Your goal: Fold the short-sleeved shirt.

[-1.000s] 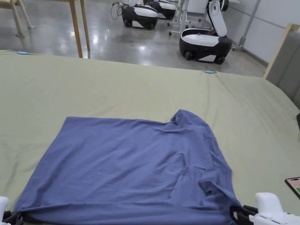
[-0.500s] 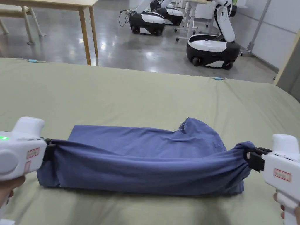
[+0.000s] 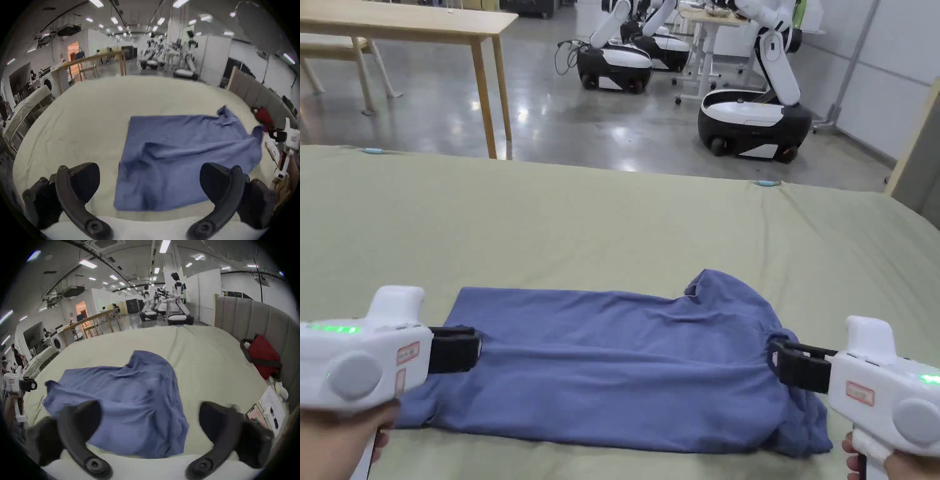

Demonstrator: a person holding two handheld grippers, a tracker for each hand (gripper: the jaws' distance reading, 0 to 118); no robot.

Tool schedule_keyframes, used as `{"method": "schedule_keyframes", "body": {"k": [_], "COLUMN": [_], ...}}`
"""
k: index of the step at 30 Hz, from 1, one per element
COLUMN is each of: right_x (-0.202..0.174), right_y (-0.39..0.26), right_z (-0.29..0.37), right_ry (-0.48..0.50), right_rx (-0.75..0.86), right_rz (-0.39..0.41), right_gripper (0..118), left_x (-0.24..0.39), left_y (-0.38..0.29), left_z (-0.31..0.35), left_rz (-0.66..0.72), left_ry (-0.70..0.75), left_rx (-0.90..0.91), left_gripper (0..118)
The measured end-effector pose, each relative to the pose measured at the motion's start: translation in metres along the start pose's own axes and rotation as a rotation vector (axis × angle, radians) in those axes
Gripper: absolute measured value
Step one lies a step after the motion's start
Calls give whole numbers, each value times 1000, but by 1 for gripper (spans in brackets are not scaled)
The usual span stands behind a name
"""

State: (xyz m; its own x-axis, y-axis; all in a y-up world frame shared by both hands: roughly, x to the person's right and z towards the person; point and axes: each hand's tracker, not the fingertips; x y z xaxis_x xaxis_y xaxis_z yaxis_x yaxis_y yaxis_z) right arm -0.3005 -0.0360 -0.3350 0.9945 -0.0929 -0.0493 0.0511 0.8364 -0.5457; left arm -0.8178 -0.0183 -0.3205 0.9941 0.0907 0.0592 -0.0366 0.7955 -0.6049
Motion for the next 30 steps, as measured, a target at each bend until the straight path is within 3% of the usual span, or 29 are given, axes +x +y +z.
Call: {"method": "schedule_keyframes", "body": {"k": [2,5,6,7,8,9,10,11,13,20,21,22,25,26,27,30], "right_x": [-14,-42,-51,-58,-64,-70,-75,-75,-77,-72,-72,-69,-60,-56,-52,-39], "right_y": [-11,-35,-44,-52,-61,-68,-76,-80,-82,-85,-84,-85,-84,-83,-83,-82], "right_z": [41,85,95,103,109,110,113,116,118,123,123,123,121,119,118,114], "right_ry": [33,46,56,72,69,58,31,43,86,73,66,64,39,29,17,-13], "right_rx": [105,100,72,44,53,44,45,46,28,25,20,17,6,2,-3,-19], "right_rz": [21,77,98,98,88,87,97,101,75,79,82,82,87,90,87,85], "right_gripper": [118,118,115,101,60,1,1,1,1,1,1,1,1,1,1,1], "left_x": [12,28,28,30,33,35,25,24,10,-27,-31,-30,-45,-44,-47,-55], "left_y": [-17,-60,-69,-83,-95,-104,-111,-120,-126,-109,-105,-101,-86,-81,-76,-62], "left_z": [36,79,83,91,98,101,91,90,91,68,62,57,27,20,12,-23], "left_rz": [-22,-41,-44,-46,-44,-46,-60,-87,-25,24,17,2,-8,-6,-3,19], "left_ry": [19,27,14,9,19,51,89,121,28,87,102,117,148,152,159,196], "left_rx": [57,72,52,33,29,12,-35,-97,-80,-65,-57,-50,-82,-73,-63,-127], "left_gripper": [117,117,116,112,98,50,1,0,0,0,12,32,70,105,117,114]}}
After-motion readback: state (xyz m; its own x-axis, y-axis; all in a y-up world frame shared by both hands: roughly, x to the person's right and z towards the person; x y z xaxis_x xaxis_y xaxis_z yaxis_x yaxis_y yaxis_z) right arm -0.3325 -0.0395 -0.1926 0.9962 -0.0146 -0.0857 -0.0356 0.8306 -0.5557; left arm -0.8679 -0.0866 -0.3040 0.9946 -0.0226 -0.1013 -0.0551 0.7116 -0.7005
